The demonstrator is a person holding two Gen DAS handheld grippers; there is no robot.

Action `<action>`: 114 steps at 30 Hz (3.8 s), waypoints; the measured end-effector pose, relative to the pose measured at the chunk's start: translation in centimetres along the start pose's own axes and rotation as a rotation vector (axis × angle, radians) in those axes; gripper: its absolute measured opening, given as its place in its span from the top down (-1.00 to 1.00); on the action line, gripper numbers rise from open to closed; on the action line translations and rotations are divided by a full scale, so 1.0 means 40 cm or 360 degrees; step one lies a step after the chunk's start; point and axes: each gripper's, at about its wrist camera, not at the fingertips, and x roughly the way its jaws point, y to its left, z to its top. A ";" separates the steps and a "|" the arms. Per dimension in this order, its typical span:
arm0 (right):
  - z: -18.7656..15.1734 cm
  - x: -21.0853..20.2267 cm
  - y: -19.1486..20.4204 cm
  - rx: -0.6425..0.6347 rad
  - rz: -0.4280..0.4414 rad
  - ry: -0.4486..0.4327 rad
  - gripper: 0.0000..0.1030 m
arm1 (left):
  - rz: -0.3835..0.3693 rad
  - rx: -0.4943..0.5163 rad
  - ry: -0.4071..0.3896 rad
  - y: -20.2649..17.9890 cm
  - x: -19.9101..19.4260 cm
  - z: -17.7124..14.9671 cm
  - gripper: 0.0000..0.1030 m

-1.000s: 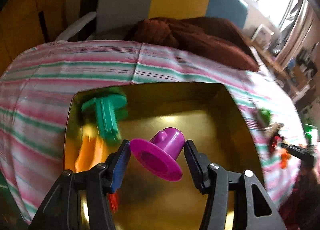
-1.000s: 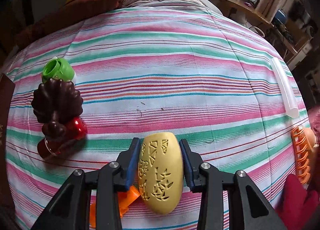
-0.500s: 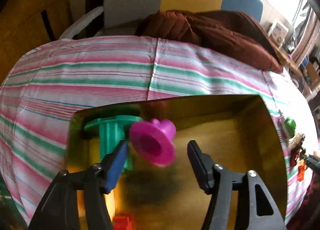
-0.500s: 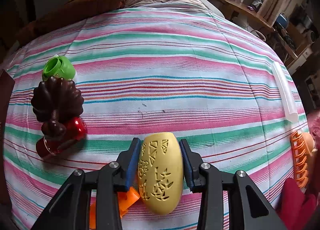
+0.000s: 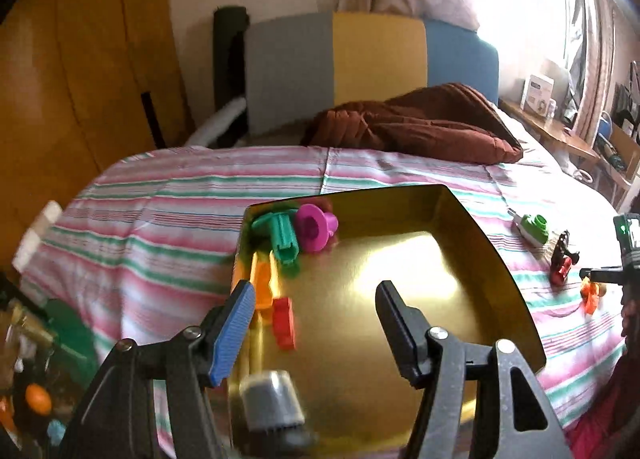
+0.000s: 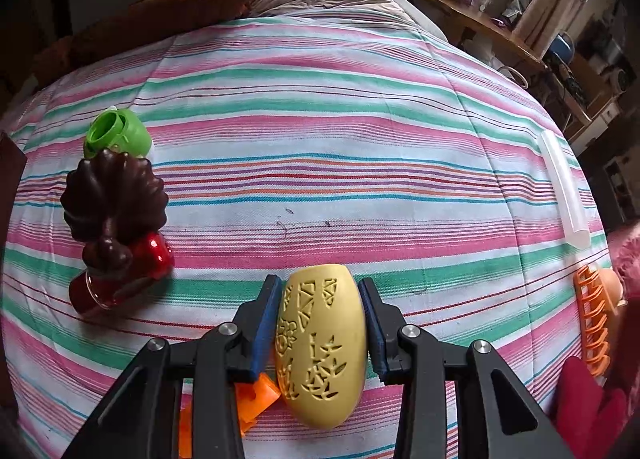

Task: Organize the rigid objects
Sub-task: 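Lower the magenta cup into the gold tray and open the left tool, then carry the yellow egg into the gold tray and open the right tool, then move both tools back over the remaining toys on the bedspread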

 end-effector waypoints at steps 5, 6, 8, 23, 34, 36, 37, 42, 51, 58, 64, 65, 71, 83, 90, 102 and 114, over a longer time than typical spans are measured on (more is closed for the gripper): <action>-0.002 -0.003 -0.001 0.0017 0.0004 -0.0005 0.23 | 0.0046 -0.0052 -0.0038 -0.010 -0.059 -0.047 -0.23; -0.002 -0.004 -0.001 0.0018 0.0004 -0.0006 0.23 | 0.0053 -0.0062 -0.0042 -0.011 -0.065 -0.053 -0.23; -0.002 -0.005 0.000 0.0021 0.0005 -0.0007 0.23 | 0.0050 -0.0068 -0.0038 -0.015 -0.073 -0.057 -0.23; 0.003 -0.024 -0.023 0.0129 0.0037 -0.0045 0.24 | 0.0057 -0.0058 -0.0003 -0.020 -0.077 -0.087 -0.23; 0.030 -0.175 0.011 0.0236 0.0379 -0.0296 0.24 | 0.0102 -0.0123 0.0043 0.045 -0.060 -0.118 -0.23; 0.042 -0.233 0.077 0.0153 0.0511 -0.0343 0.24 | 0.0109 -0.0178 0.0064 0.074 -0.055 -0.129 -0.23; 0.047 -0.258 0.113 0.0107 0.0568 -0.0359 0.24 | 0.0111 -0.0198 0.0074 0.086 -0.052 -0.132 -0.23; 0.054 -0.363 0.410 -0.0241 0.0903 -0.0340 0.24 | 0.0152 -0.0278 0.0091 0.140 -0.052 -0.154 -0.23; 0.013 -0.273 0.902 -0.0489 0.1067 0.0049 0.24 | 0.0165 -0.0411 0.0105 0.221 -0.054 -0.181 -0.23; 0.028 -0.208 1.054 -0.0377 0.1080 0.0168 0.22 | 0.0143 -0.0451 0.0129 0.248 -0.035 -0.192 -0.23; 0.040 -0.186 1.074 -0.0256 0.1188 0.0196 0.12 | 0.0112 -0.0453 0.0139 0.248 -0.026 -0.197 -0.23; 0.038 -0.190 1.073 -0.0266 0.1193 0.0189 0.12 | 0.0113 -0.0445 0.0136 0.247 -0.027 -0.198 -0.23; 0.019 -0.226 1.038 -0.0348 0.1187 0.0097 0.12 | 0.0111 -0.0426 0.0133 0.230 -0.031 -0.193 -0.23; -0.049 -0.338 0.904 -0.0561 0.1076 -0.0226 -0.19 | 0.0105 -0.0272 0.0031 0.157 -0.098 -0.162 -0.23; -0.073 -0.376 0.767 -0.0553 0.1011 -0.0376 -0.29 | 0.0067 -0.0174 0.0008 0.101 -0.109 -0.143 -0.23; -0.047 -0.360 0.487 -0.0354 0.0805 -0.0483 -0.34 | -0.0013 0.0006 0.0022 -0.007 -0.104 -0.123 -0.23; 0.026 -0.219 0.065 0.0125 0.0317 -0.0517 -0.46 | -0.0206 0.0058 0.0064 -0.108 -0.072 -0.068 -0.23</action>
